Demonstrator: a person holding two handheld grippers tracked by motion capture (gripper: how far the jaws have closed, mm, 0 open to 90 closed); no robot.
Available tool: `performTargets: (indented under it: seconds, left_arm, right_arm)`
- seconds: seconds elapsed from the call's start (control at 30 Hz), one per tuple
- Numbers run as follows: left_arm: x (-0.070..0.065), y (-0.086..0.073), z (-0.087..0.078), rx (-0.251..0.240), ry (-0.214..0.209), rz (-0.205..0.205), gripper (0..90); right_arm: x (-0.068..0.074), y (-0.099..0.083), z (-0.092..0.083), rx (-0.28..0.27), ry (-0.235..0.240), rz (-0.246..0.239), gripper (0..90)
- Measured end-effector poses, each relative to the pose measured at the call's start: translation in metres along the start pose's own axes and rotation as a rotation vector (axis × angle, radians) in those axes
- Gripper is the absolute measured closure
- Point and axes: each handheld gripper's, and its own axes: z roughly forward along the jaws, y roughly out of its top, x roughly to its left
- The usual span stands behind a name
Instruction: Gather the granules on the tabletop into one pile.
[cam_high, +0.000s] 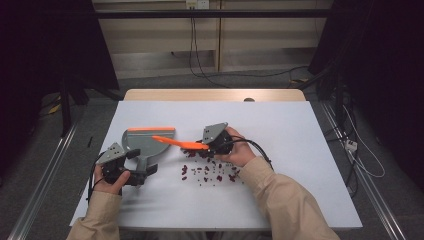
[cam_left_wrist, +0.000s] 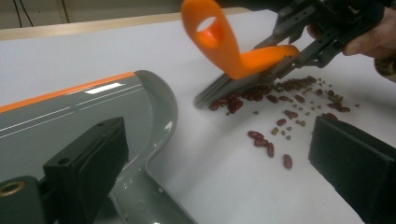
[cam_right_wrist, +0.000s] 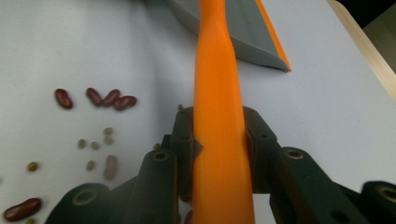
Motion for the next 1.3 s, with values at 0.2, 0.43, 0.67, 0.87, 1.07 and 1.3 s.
performTargets:
  seconds: [0.2, 0.43, 0.67, 0.87, 1.07, 1.3]
  left_arm:
    - [-0.001, -0.001, -0.001, 0.003, -0.003, 0.001, 4.7]
    - [-0.002, -0.001, 0.0, 0.008, -0.011, 0.008, 4.7]
    - [-0.002, -0.001, 0.001, 0.01, -0.014, 0.011, 4.7]
    - [-0.003, -0.001, 0.001, 0.012, -0.015, 0.01, 4.7]
    - [-0.003, -0.001, 0.002, 0.013, -0.017, 0.008, 4.7]
    - [-0.003, -0.001, 0.003, 0.017, -0.02, 0.007, 4.7]
  right_arm:
    - [0.01, -0.001, -0.007, -0.001, 0.019, -0.005, 71.1]
    - [0.019, -0.003, -0.015, -0.008, 0.042, 0.001, 71.1]
    - [0.028, -0.002, -0.021, -0.01, 0.059, 0.015, 71.2]
    - [0.022, 0.001, -0.031, -0.047, 0.014, 0.04, 71.6]
    - [0.004, -0.007, -0.054, -0.082, -0.057, 0.088, 71.6]
    - [-0.008, -0.042, -0.07, -0.016, -0.147, 0.141, 71.6]
